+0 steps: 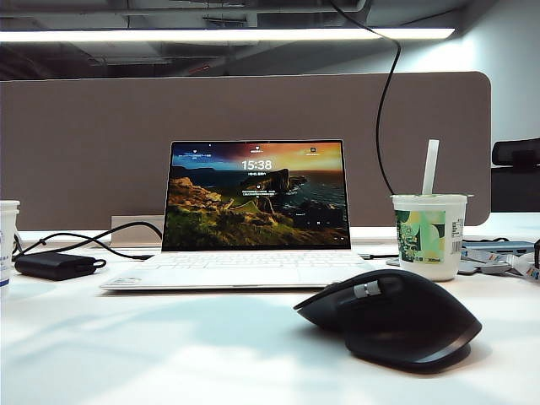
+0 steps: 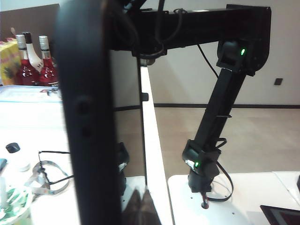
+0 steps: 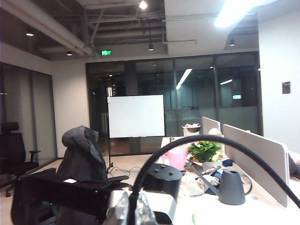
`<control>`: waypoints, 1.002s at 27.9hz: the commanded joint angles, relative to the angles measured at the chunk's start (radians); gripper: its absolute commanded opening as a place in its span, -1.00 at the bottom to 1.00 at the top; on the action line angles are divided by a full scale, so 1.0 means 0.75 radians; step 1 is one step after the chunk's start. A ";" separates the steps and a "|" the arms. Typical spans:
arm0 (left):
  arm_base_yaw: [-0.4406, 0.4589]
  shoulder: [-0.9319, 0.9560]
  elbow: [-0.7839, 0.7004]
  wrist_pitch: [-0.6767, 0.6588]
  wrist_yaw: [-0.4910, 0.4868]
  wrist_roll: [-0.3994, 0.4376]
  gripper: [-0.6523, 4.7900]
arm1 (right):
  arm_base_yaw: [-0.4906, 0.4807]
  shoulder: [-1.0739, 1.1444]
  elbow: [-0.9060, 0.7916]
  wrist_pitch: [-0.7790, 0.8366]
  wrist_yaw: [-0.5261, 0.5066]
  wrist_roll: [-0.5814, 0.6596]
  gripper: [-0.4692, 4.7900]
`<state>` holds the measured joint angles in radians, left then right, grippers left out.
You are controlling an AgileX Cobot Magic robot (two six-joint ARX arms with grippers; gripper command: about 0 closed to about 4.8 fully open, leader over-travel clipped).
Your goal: Pick up the black phone, pick up the charger plug, insert the charger plug into the phone's charging port, and finally place the connected phone back on the desk.
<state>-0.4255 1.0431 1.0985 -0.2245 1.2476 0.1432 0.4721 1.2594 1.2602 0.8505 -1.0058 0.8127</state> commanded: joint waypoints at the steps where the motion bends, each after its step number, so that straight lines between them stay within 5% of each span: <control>1: -0.043 0.009 0.009 0.063 0.049 0.008 -0.78 | 0.003 -0.008 0.005 0.033 -0.020 0.017 -0.84; 9: -0.113 0.065 0.009 0.098 0.157 0.007 -0.78 | 0.150 0.021 0.005 0.054 -0.036 0.013 -0.84; 20: -0.115 0.082 0.009 0.121 0.483 -0.007 -0.78 | 0.235 0.018 0.005 0.080 -0.091 0.078 -0.84; 28: -0.115 0.083 0.009 0.121 0.484 -0.008 -0.78 | 0.266 0.018 0.005 0.123 -0.098 0.131 -0.84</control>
<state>-0.5095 1.1076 1.0985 -0.1524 1.5967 0.1406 0.6521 1.2781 1.2602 0.9234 -1.0805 0.9009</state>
